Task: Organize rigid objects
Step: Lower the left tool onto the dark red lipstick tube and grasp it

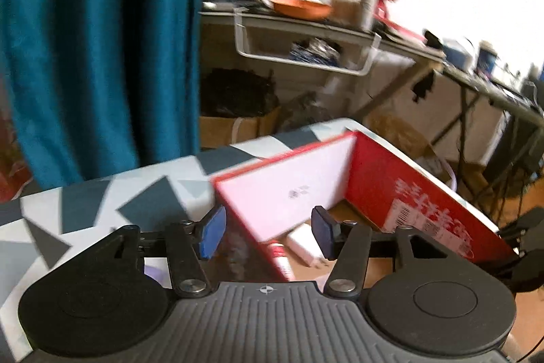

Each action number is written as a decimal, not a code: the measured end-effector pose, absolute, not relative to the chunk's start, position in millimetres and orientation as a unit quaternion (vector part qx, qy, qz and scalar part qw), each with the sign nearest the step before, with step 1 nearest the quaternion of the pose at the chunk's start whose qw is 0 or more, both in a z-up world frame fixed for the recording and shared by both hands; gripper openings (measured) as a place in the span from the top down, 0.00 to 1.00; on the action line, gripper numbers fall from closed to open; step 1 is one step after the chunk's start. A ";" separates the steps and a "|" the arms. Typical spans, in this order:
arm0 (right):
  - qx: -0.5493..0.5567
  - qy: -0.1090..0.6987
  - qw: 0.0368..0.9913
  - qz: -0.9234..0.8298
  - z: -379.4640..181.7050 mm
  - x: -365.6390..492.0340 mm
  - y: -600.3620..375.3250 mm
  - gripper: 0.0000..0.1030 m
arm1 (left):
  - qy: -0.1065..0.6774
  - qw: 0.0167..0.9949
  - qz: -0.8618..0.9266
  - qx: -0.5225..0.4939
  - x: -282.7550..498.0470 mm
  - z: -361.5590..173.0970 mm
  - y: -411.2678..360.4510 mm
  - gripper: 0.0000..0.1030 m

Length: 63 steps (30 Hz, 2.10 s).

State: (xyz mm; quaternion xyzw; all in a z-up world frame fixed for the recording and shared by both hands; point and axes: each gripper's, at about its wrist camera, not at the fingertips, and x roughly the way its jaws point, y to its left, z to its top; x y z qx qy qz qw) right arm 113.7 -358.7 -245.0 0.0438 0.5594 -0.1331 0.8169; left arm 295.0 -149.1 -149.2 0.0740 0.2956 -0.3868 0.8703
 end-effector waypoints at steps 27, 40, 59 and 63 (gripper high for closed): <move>0.043 0.560 0.816 -0.133 -244.6 112.9 -359.1 0.87 | 0.413 0.902 -0.123 0.014 363.5 -228.7 -40.3 0.42; 0.043 0.560 0.816 -0.136 -244.0 112.2 -358.8 0.87 | 0.439 0.890 -0.112 0.051 327.4 -254.0 -35.3 0.76; 0.041 0.560 0.817 -0.134 -243.2 112.5 -358.6 0.87 | 0.441 0.860 -0.256 -0.011 261.6 -242.0 -86.0 0.20; 0.042 0.560 0.817 -0.133 -243.3 112.6 -358.9 0.87 | 0.412 0.870 -0.270 0.012 260.6 -237.2 -77.1 0.03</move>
